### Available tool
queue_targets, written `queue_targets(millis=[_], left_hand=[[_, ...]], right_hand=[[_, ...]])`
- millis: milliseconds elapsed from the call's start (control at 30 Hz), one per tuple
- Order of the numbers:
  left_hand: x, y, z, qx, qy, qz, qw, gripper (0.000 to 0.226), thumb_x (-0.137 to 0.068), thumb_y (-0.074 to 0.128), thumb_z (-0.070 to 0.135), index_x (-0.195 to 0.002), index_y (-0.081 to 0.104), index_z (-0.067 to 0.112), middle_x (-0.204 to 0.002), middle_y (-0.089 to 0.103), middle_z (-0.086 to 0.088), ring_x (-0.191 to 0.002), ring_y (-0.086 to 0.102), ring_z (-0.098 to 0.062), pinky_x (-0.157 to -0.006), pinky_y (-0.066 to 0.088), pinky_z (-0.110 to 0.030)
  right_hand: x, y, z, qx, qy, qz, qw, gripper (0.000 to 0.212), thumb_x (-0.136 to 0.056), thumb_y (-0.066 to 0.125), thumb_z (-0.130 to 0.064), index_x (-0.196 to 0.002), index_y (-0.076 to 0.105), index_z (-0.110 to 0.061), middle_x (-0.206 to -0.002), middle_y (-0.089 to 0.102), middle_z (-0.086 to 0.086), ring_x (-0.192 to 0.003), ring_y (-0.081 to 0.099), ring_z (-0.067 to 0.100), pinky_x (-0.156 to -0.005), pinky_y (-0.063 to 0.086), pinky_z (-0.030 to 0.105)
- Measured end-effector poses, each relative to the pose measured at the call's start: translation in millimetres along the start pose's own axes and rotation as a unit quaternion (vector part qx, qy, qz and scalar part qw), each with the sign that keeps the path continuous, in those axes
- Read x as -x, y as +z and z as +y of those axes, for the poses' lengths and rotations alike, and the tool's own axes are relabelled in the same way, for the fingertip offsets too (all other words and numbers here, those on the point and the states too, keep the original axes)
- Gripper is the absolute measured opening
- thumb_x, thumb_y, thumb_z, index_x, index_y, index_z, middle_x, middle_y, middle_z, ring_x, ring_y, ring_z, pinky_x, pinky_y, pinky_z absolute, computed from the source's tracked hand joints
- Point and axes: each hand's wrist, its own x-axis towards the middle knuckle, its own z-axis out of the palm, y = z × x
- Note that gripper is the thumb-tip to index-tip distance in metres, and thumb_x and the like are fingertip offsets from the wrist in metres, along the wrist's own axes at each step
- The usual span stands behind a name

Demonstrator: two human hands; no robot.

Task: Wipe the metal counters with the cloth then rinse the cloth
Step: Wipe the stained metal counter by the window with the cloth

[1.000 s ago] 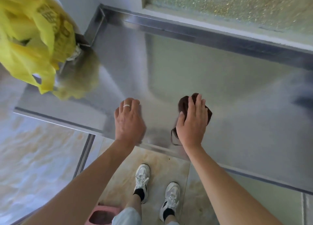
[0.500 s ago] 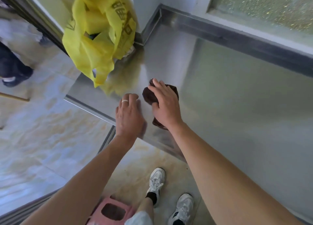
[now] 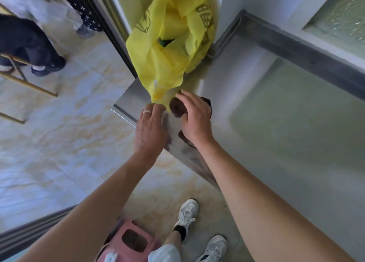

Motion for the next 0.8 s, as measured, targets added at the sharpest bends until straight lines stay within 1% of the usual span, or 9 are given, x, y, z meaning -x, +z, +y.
queue_targets(millis=[100,167,200,267,333,533,700,767,800], left_hand=[[-4,-2,-7,-0.009,-0.016,0.013,1.000,0.020,-0.088,0.056,0.009,-0.109,0.056,0.010,-0.110,0.057,-0.012,-0.089,0.054,-0.036,-0.070,0.042,-0.039],[-4,-5,-7,0.006,-0.032,0.030,0.999,0.022,-0.082,0.051,0.011,-0.103,0.057,0.007,-0.104,0.057,-0.012,-0.089,0.053,-0.033,-0.074,0.041,-0.039],[-2,-7,-4,0.024,-0.044,0.042,0.998,0.024,-0.079,0.044,0.012,-0.098,0.056,0.006,-0.101,0.057,-0.013,-0.088,0.051,-0.033,-0.074,0.041,-0.040],[4,-8,2,0.045,-0.060,0.059,0.995,0.023,-0.077,0.034,0.007,-0.092,0.052,0.006,-0.096,0.056,-0.013,-0.087,0.050,-0.033,-0.072,0.039,-0.040],[13,-5,8,0.048,-0.060,0.057,0.995,0.021,-0.079,0.034,0.003,-0.090,0.051,0.008,-0.093,0.056,-0.010,-0.086,0.050,-0.033,-0.072,0.040,-0.041],[57,9,40,0.038,-0.038,0.043,0.998,0.018,-0.079,0.035,0.004,-0.087,0.050,0.010,-0.084,0.057,-0.008,-0.084,0.049,-0.032,-0.074,0.042,-0.045],[101,26,88,0.030,0.023,0.011,0.999,0.017,-0.081,0.037,0.004,-0.087,0.051,0.009,-0.081,0.056,-0.009,-0.079,0.050,-0.033,-0.069,0.042,-0.044],[120,32,110,0.024,0.051,-0.002,0.998,0.020,-0.080,0.036,0.006,-0.088,0.053,0.008,-0.083,0.058,-0.010,-0.079,0.052,-0.034,-0.068,0.044,-0.044],[129,35,121,0.018,0.064,-0.006,0.998,0.021,-0.080,0.036,0.006,-0.089,0.055,0.009,-0.084,0.059,-0.010,-0.080,0.053,-0.033,-0.069,0.044,-0.043]], right_hand=[[-7,14,-22,-0.040,-0.050,-0.039,0.997,0.062,-0.067,0.040,-0.002,-0.119,0.073,-0.011,-0.127,0.071,0.003,-0.120,0.065,0.022,-0.101,0.050,0.042],[0,19,-30,-0.063,-0.072,-0.044,0.994,0.056,-0.065,0.047,0.001,-0.110,0.077,-0.012,-0.114,0.076,0.001,-0.109,0.069,0.019,-0.096,0.052,0.036],[5,20,-32,-0.076,-0.076,-0.053,0.993,0.051,-0.065,0.051,0.002,-0.106,0.077,-0.014,-0.107,0.077,-0.001,-0.103,0.070,0.019,-0.092,0.052,0.034],[19,20,-33,-0.096,-0.085,-0.071,0.989,0.031,-0.078,0.059,-0.002,-0.100,0.076,-0.016,-0.091,0.075,-0.004,-0.088,0.069,0.021,-0.081,0.050,0.035],[34,16,-29,-0.106,-0.100,-0.076,0.986,0.016,-0.088,0.061,-0.007,-0.094,0.074,-0.012,-0.085,0.072,-0.001,-0.081,0.068,0.023,-0.075,0.048,0.034],[81,-16,-7,-0.124,-0.116,-0.069,0.983,0.020,-0.084,0.060,0.001,-0.095,0.075,-0.007,-0.089,0.075,0.003,-0.084,0.068,0.024,-0.075,0.046,0.028],[132,-62,28,-0.113,-0.101,-0.056,0.987,0.027,-0.083,0.059,0.005,-0.104,0.075,-0.002,-0.103,0.076,0.008,-0.097,0.070,0.026,-0.086,0.038,0.017],[155,-83,44,-0.112,-0.092,-0.047,0.988,0.031,-0.083,0.058,0.008,-0.108,0.074,-0.001,-0.108,0.076,0.010,-0.103,0.070,0.026,-0.087,0.043,0.021],[166,-94,53,-0.109,-0.086,-0.042,0.989,0.034,-0.082,0.057,0.009,-0.109,0.074,-0.001,-0.113,0.076,0.009,-0.108,0.069,0.027,-0.089,0.048,0.028]])
